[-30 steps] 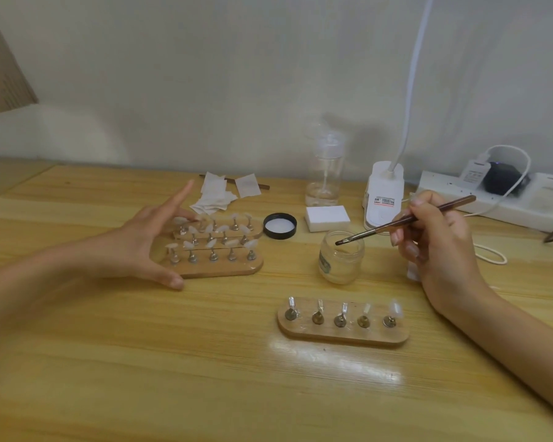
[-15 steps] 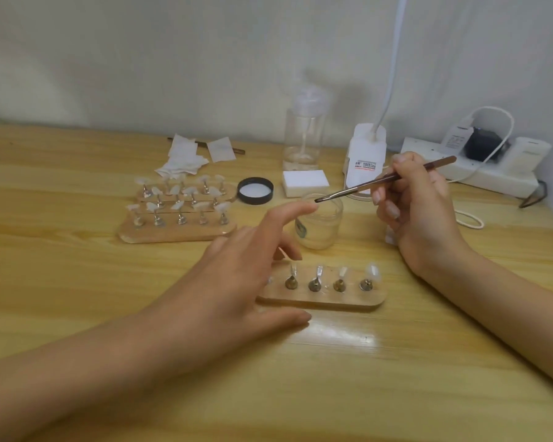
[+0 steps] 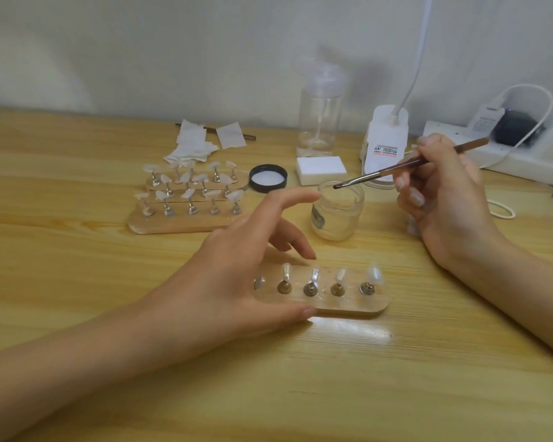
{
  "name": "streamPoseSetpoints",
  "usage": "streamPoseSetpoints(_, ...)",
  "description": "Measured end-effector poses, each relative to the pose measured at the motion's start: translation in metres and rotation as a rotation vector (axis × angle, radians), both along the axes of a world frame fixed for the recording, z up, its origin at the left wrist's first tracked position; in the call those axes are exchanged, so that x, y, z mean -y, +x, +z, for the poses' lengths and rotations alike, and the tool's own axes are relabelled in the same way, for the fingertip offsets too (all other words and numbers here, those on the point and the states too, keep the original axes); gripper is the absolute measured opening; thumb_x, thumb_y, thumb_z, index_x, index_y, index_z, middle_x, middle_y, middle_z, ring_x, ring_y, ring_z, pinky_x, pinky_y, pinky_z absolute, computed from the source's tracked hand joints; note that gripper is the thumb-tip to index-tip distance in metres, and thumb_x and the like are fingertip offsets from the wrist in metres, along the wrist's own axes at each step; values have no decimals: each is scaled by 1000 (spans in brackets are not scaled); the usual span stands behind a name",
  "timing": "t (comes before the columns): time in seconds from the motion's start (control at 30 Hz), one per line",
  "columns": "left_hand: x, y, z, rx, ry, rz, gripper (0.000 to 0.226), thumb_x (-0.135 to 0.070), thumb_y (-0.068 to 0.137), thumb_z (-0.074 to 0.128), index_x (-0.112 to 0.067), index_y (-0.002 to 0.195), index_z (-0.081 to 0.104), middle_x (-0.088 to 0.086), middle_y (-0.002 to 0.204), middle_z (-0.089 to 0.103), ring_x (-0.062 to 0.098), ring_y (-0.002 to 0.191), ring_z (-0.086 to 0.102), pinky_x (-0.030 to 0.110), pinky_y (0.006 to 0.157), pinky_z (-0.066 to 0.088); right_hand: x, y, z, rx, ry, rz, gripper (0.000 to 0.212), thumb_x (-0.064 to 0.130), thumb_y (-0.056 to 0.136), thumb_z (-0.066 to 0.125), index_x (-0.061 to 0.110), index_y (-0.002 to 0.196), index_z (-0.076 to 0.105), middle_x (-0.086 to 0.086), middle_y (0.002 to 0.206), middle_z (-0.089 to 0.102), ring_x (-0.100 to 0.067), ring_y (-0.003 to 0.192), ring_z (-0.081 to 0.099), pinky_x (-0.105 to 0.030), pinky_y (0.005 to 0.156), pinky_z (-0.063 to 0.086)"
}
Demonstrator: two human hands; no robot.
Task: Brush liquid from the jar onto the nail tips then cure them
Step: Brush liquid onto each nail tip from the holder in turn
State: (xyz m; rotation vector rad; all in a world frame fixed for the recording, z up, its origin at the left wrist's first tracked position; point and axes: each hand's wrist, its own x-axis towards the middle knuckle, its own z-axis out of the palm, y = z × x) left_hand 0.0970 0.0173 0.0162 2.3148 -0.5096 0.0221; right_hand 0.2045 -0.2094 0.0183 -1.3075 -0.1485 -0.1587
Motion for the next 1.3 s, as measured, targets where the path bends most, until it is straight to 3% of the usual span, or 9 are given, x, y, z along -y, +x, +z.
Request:
streamPoseSetpoints(0.07,5,2,0,22,-16,3,83,-41,74,79,-57,137,27,-22,105,66,1,111,59,26,93,40,-1,1,0,6,-1,4,28,21,103,43,19,75,42,3,52,55,-9,41,32,-18,41,23)
streamPoseSetpoints(0.17,9,4,3,18,-43,9,76,-36,78,75,-53,137,32,-20,95,69,-1,100,63,25,87,40,-1,2,-1,-2,2,0,28,22,103,44,20,75,43,2,52,55,-9,41,32,-18,41,23)
streamPoseSetpoints(0.3,15,5,6,43,-11,-9,77,-37,78,75,-52,139,31,-26,100,68,-4,106,59,40,99,40,-1,4,-1,11,-2,9,28,22,103,44,20,74,42,2,52,55,-9,41,32,-23,44,19)
streamPoseSetpoints(0.53,28,0,6,161,103,-12,75,-36,81,73,-57,136,26,-32,102,64,-7,113,51,18,102,17,-2,3,-2,31,-8,15,30,22,103,43,19,73,45,1,51,55,-9,41,33,-20,42,22)
streamPoseSetpoints(0.73,31,-3,7,453,312,1,58,-36,87,59,-41,141,37,-29,89,63,-6,105,52,33,95,27,-1,3,-4,74,2,12,30,21,102,41,19,73,44,1,50,51,-8,41,39,-19,42,28)
streamPoseSetpoints(0.9,34,-4,5,530,319,-12,52,-29,89,56,-38,138,40,-26,87,65,1,106,53,40,95,30,0,1,-3,80,-3,-7,29,21,102,41,19,73,45,2,51,50,-9,43,37,-21,44,26)
streamPoseSetpoints(0.97,34,-7,10,530,192,-12,53,-28,89,59,-41,136,40,-27,88,66,-2,110,53,39,100,29,1,1,-2,96,39,-1,25,24,99,43,19,75,47,2,54,51,-7,44,41,-21,44,25)
streamPoseSetpoints(1.17,-4,-11,30,158,-700,2,65,-23,77,79,-34,136,54,-7,77,66,12,111,67,19,99,47,8,0,-2,32,167,-10,34,30,105,41,24,77,61,0,62,54,-8,44,34,-17,44,27)
streamPoseSetpoints(1.3,-24,-15,11,-172,-932,-45,84,-36,64,92,-42,139,54,-7,78,67,16,126,60,13,91,51,6,2,0,-23,194,-19,33,27,104,41,21,75,55,1,58,54,-8,43,32,-17,42,27)
